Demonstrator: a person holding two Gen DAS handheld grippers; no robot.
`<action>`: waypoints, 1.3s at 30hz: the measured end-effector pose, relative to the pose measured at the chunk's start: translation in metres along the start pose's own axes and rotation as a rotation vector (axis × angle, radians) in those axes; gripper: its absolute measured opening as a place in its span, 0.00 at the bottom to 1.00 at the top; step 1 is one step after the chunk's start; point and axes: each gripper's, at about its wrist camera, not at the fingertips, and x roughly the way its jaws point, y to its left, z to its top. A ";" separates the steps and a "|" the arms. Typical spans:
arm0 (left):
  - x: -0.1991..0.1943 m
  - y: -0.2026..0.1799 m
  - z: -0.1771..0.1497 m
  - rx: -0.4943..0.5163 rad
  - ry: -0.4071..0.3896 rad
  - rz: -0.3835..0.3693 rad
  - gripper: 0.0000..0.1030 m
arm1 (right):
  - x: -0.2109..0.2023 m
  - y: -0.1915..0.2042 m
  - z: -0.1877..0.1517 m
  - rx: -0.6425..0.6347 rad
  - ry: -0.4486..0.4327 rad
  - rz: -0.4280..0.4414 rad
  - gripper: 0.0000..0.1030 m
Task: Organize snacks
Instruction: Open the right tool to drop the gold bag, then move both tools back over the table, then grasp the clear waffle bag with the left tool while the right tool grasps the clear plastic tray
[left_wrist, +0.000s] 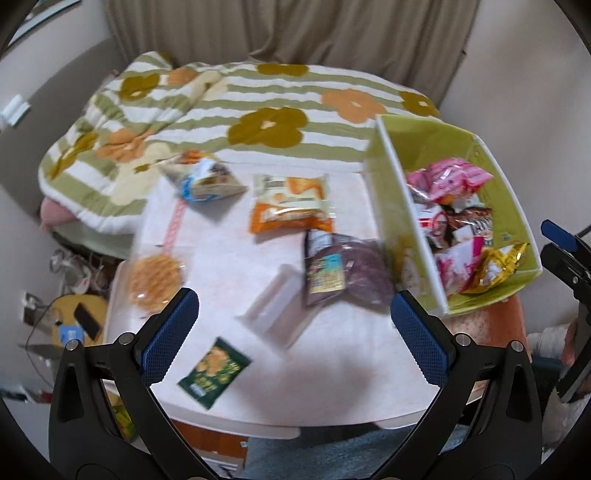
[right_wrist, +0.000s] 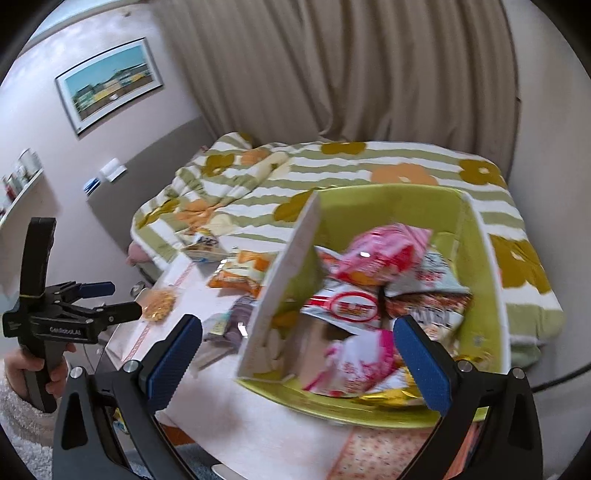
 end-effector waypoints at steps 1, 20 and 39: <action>-0.002 0.010 -0.002 -0.011 -0.002 0.006 1.00 | 0.002 0.008 0.001 -0.018 0.006 0.011 1.00; 0.044 0.169 0.003 -0.034 0.129 -0.038 1.00 | 0.097 0.140 0.002 0.125 0.100 -0.052 1.00; 0.157 0.168 -0.019 0.189 0.274 -0.050 0.98 | 0.182 0.179 -0.058 0.458 0.239 -0.267 1.00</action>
